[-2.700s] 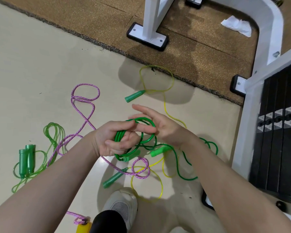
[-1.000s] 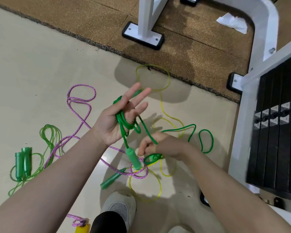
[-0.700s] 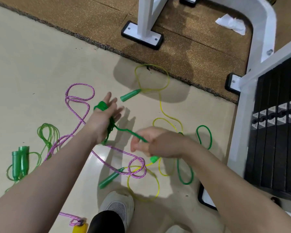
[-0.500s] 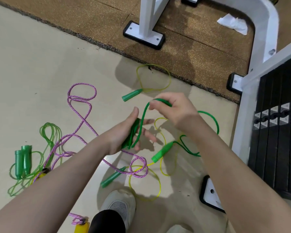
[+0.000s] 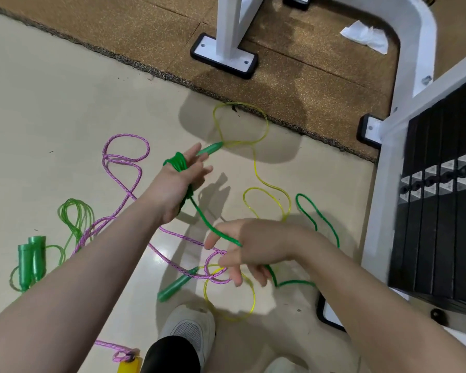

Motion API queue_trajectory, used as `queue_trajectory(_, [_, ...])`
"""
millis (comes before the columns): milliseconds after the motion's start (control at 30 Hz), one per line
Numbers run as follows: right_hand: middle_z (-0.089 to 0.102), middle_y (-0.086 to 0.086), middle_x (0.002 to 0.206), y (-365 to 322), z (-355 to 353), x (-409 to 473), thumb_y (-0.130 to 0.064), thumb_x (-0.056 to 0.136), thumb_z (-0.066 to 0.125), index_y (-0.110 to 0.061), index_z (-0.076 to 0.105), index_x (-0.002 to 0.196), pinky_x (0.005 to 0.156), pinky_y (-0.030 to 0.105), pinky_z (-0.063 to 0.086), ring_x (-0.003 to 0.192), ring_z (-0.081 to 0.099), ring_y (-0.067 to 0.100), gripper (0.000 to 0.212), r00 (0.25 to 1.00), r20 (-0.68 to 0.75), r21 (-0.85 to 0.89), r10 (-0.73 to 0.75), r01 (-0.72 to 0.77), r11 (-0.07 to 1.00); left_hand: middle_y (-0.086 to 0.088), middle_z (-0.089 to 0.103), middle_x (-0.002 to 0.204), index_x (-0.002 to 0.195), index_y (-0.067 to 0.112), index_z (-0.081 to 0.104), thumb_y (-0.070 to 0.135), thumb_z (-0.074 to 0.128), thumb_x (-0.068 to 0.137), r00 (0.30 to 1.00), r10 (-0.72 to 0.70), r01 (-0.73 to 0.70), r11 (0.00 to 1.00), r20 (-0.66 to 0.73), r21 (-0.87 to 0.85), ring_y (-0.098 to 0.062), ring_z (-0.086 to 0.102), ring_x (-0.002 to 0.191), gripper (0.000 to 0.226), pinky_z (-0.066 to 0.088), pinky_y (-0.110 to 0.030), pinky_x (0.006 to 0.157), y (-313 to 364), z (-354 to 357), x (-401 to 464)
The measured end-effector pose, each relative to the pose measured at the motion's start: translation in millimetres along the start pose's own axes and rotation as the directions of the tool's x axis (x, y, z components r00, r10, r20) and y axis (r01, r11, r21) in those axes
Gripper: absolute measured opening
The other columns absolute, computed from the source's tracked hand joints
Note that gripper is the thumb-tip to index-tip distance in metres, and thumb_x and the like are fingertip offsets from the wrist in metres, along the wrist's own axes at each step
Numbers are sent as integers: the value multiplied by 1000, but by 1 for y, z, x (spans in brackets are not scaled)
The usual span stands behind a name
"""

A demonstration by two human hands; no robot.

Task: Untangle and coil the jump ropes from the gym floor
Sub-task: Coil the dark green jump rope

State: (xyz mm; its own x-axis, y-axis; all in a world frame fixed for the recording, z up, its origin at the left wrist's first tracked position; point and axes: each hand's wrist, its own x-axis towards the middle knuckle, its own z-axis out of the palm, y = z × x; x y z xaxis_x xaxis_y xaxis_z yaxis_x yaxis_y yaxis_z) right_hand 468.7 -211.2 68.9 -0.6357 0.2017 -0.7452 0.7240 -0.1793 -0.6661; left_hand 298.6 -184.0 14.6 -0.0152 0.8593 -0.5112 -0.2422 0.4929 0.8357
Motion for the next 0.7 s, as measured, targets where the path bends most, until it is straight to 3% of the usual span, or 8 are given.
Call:
queue_trajectory(100, [54, -10, 48, -17, -21, -14, -13, 91, 56, -14, 65, 92, 40, 19, 32, 42, 40, 14, 9, 930, -307, -64, -200, 189, 980, -3, 69, 101, 134, 10, 48, 15, 42, 99, 979, -61, 29, 986, 194, 162, -8, 64, 72, 36, 51, -14, 65, -10, 4, -10])
queue_trajectory(167, [48, -14, 41, -18, -38, -19, -12, 88, 62, -19, 63, 73, 40, 17, 28, 40, 37, 3, 16, 745, -612, 30, -267, 359, 933, -4, 68, 68, 116, 6, 62, 41, 35, 96, 907, -187, 114, 971, 376, 210, -10, 49, 39, 48, 43, -18, 47, -8, 12, -20])
queue_trajectory(267, [45, -16, 38, 2, -56, -16, -10, 85, 66, -19, 55, 66, 40, 9, 26, 35, 37, 0, 23, 438, -881, 82, -178, 512, 855, -4, 61, 50, 107, 1, 67, 74, 37, 75, 595, -292, 296, 946, 749, 134, -5, 30, 25, 86, 37, -17, 40, 2, 20, -30])
queue_trajectory(333, [43, -13, 41, 20, -54, -3, -15, 87, 65, -15, 56, 67, 41, 11, 25, 36, 34, 0, 21, 435, -893, 118, -115, 472, 873, -5, 62, 54, 116, -6, 60, 72, 50, 74, 415, -117, 406, 911, 902, -69, -6, 31, 27, 89, 38, -15, 42, 9, 21, -29])
queue_trajectory(400, [41, -5, 47, 36, -38, 15, -16, 94, 54, -8, 59, 75, 38, 14, 25, 35, 31, 1, 22, 569, -821, 236, -40, 403, 884, -12, 67, 68, 124, -8, 53, 59, 56, 81, 477, 64, 425, 856, 877, -293, -6, 31, 31, 80, 47, -18, 49, 19, 23, -23])
queue_trajectory(533, [60, 1, 66, 40, -3, 18, -22, 97, 46, -31, 52, 111, 39, 17, 37, 37, 51, 9, 17, 942, -333, 226, 23, 57, 972, -5, 71, 97, 122, 5, 51, 31, 44, 89, 941, 81, 82, 887, 327, -455, -2, 56, 46, 42, 52, -16, 58, 34, 34, -10])
queue_trajectory(600, [66, 6, 82, 31, 3, 8, -26, 95, 50, -37, 31, 136, 43, 20, 42, 42, 57, 14, 47, 995, -76, 65, 63, -58, 996, -4, 66, 110, 130, 7, 44, 17, 43, 96, 990, 79, -37, 942, 114, -334, -8, 69, 69, 35, 55, -18, 70, 29, 33, 0])
queue_trajectory(700, [68, 3, 80, 10, 1, -7, -22, 93, 52, -31, 29, 142, 45, 20, 43, 40, 53, 13, 55, 998, 14, -197, 56, -52, 979, -1, 60, 122, 138, 9, 39, 12, 46, 97, 998, 58, -58, 998, -1, 9, -11, 68, 79, 41, 53, -20, 85, 9, 20, 9])
